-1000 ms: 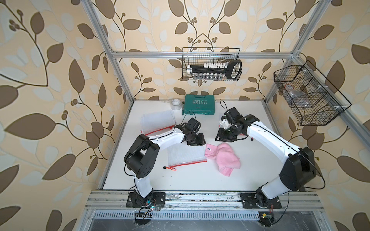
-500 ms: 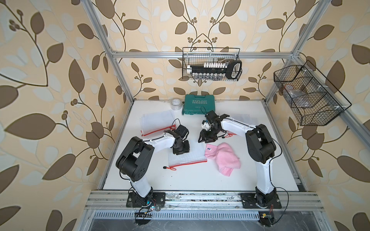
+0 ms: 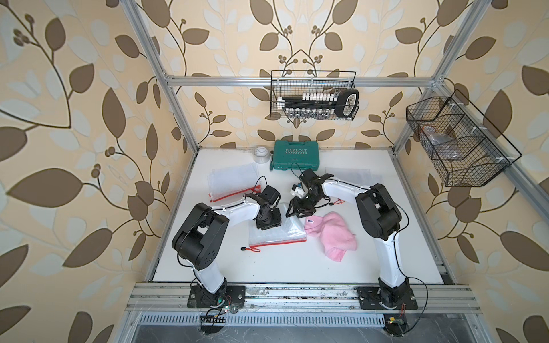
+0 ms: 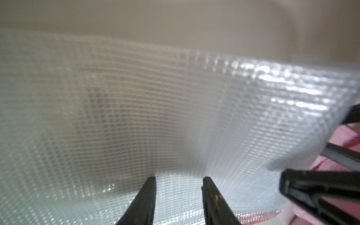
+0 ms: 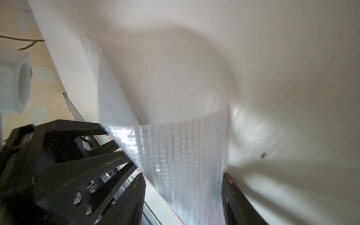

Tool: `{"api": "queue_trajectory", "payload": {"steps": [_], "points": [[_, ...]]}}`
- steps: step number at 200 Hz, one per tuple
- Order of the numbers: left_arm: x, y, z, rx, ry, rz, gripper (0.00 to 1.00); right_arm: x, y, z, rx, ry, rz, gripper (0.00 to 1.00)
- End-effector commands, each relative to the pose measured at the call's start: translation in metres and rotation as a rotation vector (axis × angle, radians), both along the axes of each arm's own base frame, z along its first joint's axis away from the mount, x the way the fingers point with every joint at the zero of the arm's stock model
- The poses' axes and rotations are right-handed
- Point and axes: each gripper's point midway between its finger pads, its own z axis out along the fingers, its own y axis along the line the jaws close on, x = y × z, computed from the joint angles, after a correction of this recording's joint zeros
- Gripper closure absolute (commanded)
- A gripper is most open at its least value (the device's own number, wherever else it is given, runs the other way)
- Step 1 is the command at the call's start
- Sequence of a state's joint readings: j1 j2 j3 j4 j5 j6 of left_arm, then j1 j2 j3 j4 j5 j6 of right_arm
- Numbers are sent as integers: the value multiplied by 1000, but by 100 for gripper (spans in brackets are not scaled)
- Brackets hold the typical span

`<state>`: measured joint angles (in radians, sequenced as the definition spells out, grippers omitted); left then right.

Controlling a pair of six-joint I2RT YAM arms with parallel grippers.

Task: Wipe the document bag
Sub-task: Pick up the document bag from the center of the board.

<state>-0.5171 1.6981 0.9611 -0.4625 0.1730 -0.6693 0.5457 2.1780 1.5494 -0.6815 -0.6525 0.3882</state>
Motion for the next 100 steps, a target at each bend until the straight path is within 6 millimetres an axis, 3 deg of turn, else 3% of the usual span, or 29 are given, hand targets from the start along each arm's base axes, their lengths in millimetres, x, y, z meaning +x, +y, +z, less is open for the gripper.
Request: {"api": "queue_trajectory", "payload": {"steps": [1,32,52,70,100], "points": [[-24,28,-40,127,108,32,58,-19,1,-18,25,80,19,43],[-25,30,-42,132,111,38,58,-14,5,-3,35,47,19,59],[-24,32,-37,136,96,50,58,-8,0,12,6,-11,25,78],[-19,36,-22,127,50,70,58,-2,-3,27,-16,-58,30,94],[-7,47,18,102,-44,121,57,9,-1,57,-30,-131,45,100]]}}
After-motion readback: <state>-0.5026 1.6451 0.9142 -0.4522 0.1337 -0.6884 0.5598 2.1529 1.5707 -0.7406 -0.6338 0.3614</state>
